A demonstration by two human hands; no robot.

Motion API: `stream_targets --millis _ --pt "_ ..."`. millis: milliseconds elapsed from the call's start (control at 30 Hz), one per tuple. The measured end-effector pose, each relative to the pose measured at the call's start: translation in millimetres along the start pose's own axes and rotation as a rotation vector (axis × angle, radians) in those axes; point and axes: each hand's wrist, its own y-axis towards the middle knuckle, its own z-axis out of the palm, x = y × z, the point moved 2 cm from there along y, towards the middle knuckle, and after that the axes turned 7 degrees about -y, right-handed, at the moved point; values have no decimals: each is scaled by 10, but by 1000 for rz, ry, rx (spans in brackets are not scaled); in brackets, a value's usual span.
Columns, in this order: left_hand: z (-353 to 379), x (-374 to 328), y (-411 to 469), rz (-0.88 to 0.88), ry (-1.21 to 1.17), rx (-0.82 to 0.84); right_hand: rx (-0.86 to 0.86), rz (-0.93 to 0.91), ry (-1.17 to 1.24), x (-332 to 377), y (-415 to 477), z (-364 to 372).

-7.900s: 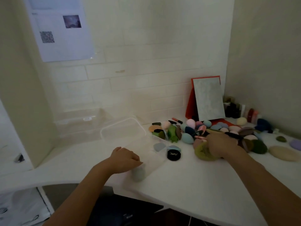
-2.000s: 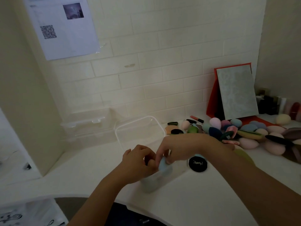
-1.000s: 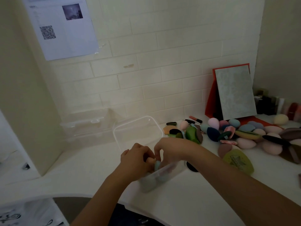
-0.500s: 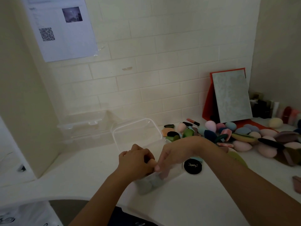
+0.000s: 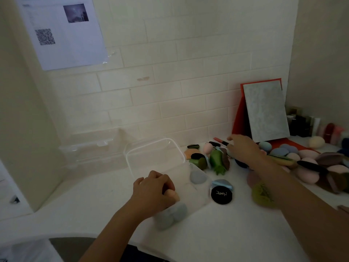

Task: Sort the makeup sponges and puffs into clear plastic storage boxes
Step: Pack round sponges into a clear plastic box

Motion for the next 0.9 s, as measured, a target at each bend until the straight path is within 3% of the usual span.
stream_targets --millis 233,467,633,733,800,900 --pt "12 23 7 23 -6 14 123 -130 -471 -206 222 497" --pt "21 15 14 21 6 19 -113 -120 -606 -175 179 443" --pt "16 2 2 30 -11 3 -165 -113 -375 -66 190 289" --pt "13 -6 1 31 -13 0 -159 -155 -16 106 142 48" --pt "8 -14 0 31 -5 -6 -44 -280 240 274 40 -149" --pt "-3 -35 -3 31 2 -13 214 -457 359 542 -227 -372"
